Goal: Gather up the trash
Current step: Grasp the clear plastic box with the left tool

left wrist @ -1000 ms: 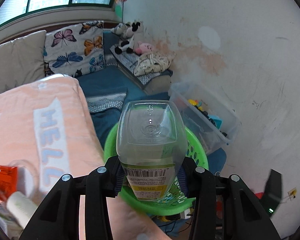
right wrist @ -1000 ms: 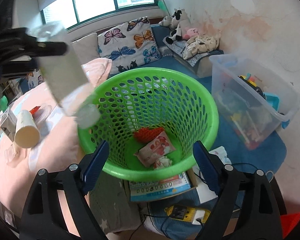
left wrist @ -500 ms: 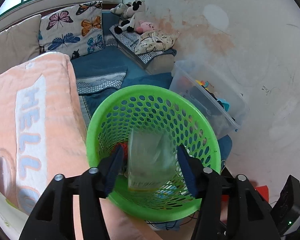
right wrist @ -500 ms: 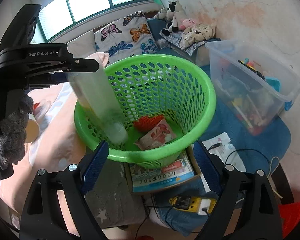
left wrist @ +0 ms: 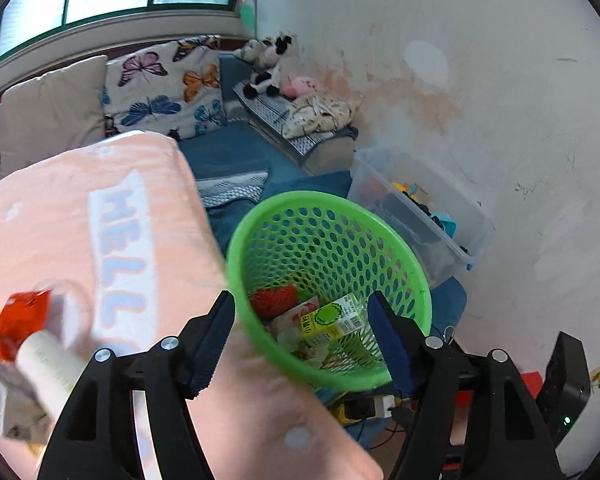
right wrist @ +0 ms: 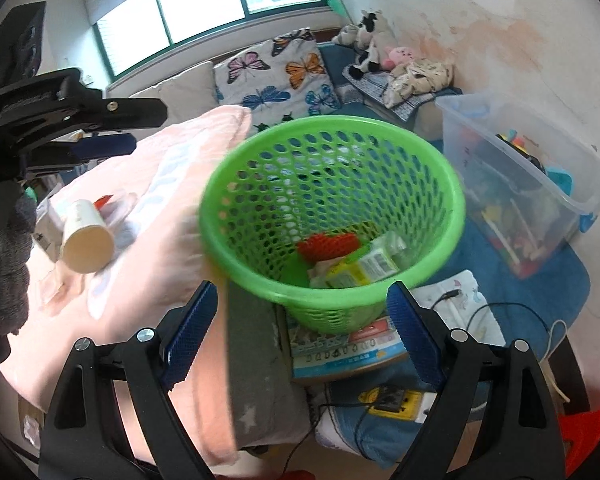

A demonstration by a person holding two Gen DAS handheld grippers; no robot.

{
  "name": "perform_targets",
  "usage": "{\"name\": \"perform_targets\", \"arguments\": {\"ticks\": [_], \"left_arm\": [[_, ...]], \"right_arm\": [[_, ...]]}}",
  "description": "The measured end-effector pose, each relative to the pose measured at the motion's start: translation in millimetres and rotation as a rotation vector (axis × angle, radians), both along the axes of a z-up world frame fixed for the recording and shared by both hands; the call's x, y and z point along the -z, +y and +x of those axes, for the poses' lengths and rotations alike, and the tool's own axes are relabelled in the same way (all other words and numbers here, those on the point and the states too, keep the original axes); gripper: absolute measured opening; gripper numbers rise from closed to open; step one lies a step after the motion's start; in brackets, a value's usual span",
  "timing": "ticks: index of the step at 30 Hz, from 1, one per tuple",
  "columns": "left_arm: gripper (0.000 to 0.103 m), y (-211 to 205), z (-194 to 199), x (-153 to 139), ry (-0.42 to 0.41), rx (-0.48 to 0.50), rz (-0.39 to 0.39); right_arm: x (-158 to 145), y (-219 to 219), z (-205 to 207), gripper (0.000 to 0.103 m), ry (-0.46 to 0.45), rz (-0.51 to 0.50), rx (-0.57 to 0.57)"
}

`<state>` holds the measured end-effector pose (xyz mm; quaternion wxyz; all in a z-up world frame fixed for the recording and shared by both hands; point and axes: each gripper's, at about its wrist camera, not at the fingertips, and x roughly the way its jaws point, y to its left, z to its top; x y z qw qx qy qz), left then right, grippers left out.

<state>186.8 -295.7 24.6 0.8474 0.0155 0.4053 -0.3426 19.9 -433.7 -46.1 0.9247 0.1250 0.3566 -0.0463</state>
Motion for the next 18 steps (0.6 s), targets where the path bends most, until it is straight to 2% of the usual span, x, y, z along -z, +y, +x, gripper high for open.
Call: {"name": "perform_targets", "arguments": {"ticks": [11,18], "left_arm": [[0.079,98,-13,-17,-0.044,-0.178,-0.008],[0.08,163,-9,-16,-0.038,-0.306,-0.025]], "right_arm": [[-12,50,11,0.09,-0.022,0.004,-0.099],[-14,86,24,0.091,-0.018,-0.007,-0.181]]}}
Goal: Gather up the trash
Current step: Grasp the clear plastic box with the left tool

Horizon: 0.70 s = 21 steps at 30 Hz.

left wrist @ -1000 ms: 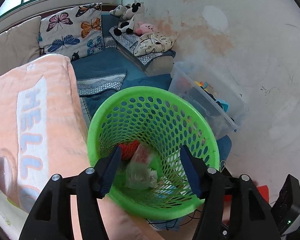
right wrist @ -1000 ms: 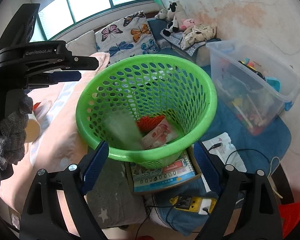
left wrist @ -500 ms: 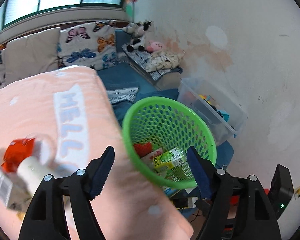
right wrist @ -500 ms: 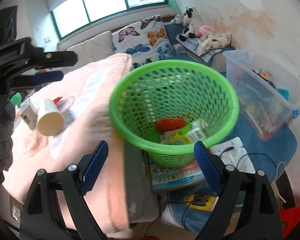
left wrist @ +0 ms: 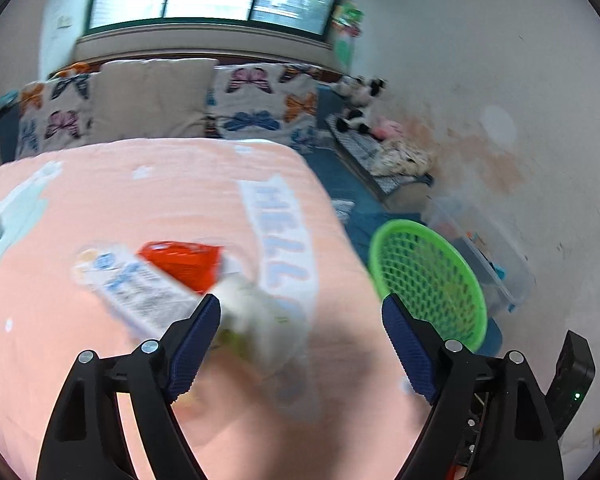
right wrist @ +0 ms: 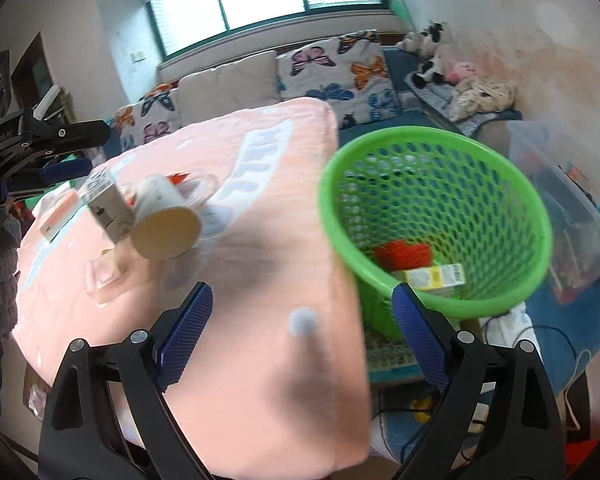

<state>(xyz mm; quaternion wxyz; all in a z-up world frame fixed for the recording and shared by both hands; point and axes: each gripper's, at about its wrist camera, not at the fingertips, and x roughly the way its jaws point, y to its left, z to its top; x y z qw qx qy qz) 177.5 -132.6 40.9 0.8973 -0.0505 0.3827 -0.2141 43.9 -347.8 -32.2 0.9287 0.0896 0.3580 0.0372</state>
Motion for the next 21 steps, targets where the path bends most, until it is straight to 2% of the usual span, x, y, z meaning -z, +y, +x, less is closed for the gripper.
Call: {"name": "perform_targets", "arguments": {"ticks": [4,10,18,21], "left_arm": [[0.08,34,0,5,0.009,-0.055,-0.012],[0.08,66,-11,19,0.016,-0.07,-0.005],[0.08,81,-28,51,0.02,-0.01,0.058],[0.08,81,-35,64,0.023,0.026,0.088]], "right_arm": [[5,17,8,0.092,0.018,-0.006,-0.041],[17,37,15,0.092,0.055,-0.02,-0.083],[42,56,17,0.092,0.128,-0.046,-0.12],[46,61,15,0.096,0.132,-0.069,-0.126]]}}
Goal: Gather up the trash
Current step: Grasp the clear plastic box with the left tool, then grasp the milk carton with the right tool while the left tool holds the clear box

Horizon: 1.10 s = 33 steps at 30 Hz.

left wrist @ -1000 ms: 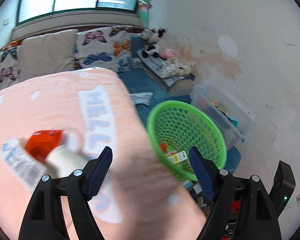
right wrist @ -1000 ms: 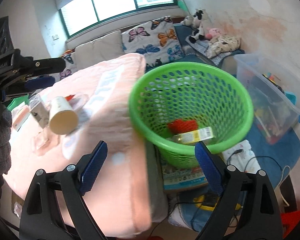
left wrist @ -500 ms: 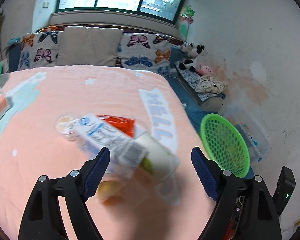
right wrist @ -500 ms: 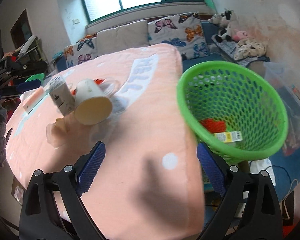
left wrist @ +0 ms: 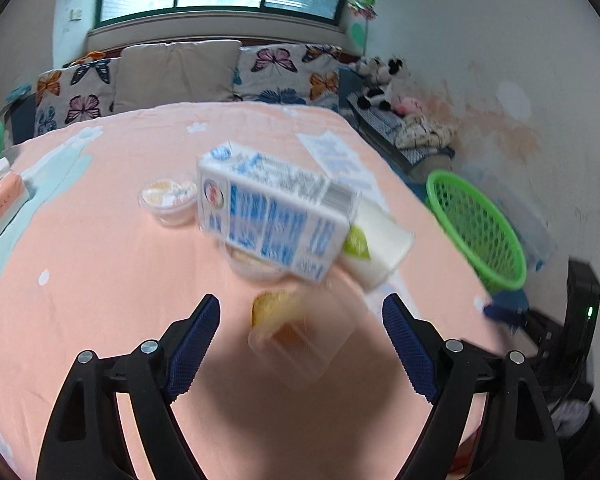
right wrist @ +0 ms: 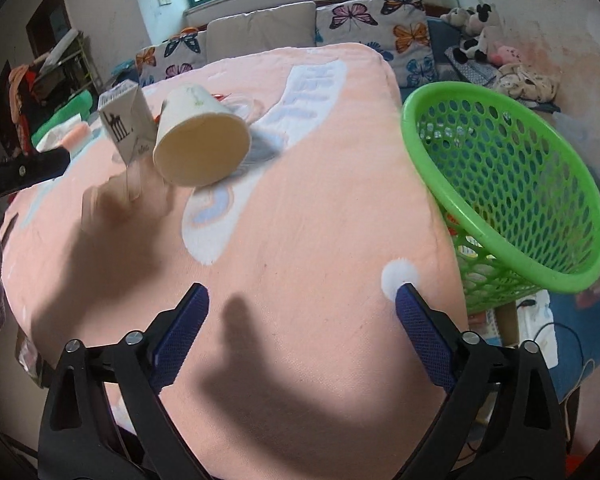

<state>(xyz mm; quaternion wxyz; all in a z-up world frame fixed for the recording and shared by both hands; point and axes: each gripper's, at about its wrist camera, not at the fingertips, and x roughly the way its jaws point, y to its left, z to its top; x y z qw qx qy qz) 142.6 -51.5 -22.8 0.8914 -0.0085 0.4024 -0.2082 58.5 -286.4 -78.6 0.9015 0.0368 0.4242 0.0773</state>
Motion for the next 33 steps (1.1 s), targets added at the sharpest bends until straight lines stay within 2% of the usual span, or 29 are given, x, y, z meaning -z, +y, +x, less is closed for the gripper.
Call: {"name": "perform_targets", "arguments": {"ticks": [6,11,18,26,33], "left_arm": [[0.08,-4,-5,16,-0.012,0.066,0.047],[0.08,-10,-2,24,-0.01,0.113,0.058],[0.079,-13,5,32,0.001,0.144,0.087],[0.079,-26,8,41,-0.012,0.193,0.156],[0.065,-32,6,48,-0.027,0.196,0.206]], "right_arm": [[5,5,1,0.098,0.012,-0.031,-0.004],[10,16,1,0.099,0.021,-0.116,-0.02],[13,15,4,0.099,0.031,-0.124,-0.018],[14,15,4,0.1,0.034,-0.135,-0.036],[10,14,4,0.099,0.026,-0.132,-0.045]]}}
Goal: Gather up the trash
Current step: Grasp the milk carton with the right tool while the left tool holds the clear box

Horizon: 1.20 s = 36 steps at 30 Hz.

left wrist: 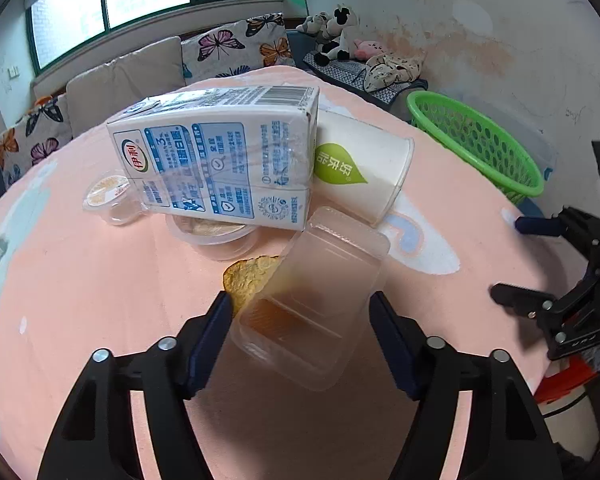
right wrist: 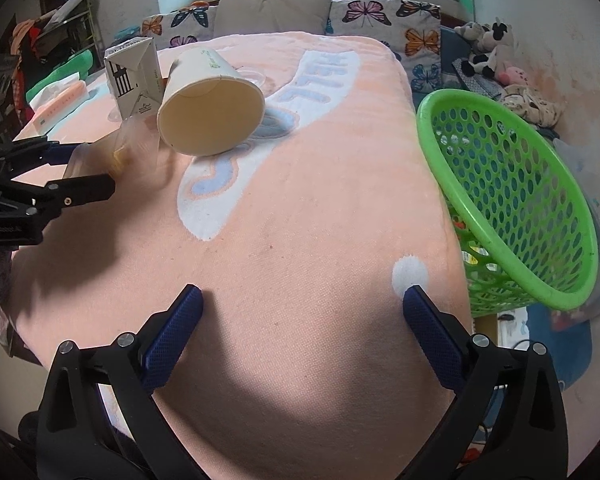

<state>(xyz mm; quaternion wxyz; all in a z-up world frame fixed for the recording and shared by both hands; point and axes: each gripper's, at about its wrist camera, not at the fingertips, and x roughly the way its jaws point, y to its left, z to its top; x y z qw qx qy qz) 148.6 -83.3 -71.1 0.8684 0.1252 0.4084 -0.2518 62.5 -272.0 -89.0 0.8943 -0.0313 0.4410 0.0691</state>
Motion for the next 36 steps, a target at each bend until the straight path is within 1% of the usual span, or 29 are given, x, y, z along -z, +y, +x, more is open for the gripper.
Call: {"name": "perform_targets", "arguments": {"ticks": [3,6,9,12,15,22,25,31,36], "left_arm": [[0.063,1,-2,-1,-0.011,0.001,0.001],[0.054,3,-6,-3,-0.011,0.0,-0.012],[0.052,7,-9,-5,-0.012,-0.012,-0.031],[0.052,13,-13,-12,-0.01,-0.019,-0.064],[0.052,19,-20,-21,-0.022,-0.03,-0.087],[0.051,45,-32,-37,-0.038,-0.074,-0.133],[0.051,57,-34,-43,-0.046,-0.105,-0.146],[0.051,77,-35,-48,-0.052,-0.151,-0.163],[0.051,86,-34,-47,-0.05,-0.173,-0.168]], "right_arm": [[-3,0,1,0.099,0.003,0.015,-0.004],[-11,-1,3,0.098,0.001,0.055,-0.011],[-24,4,6,0.098,-0.024,0.057,-0.033],[-36,11,9,0.098,-0.05,0.05,-0.065],[-48,17,17,0.098,-0.065,0.066,-0.095],[-71,30,40,0.097,-0.083,0.126,-0.162],[-79,42,51,0.097,-0.095,0.121,-0.196],[-84,59,72,0.093,-0.1,0.085,-0.23],[-96,75,86,0.093,-0.095,0.113,-0.283]]}}
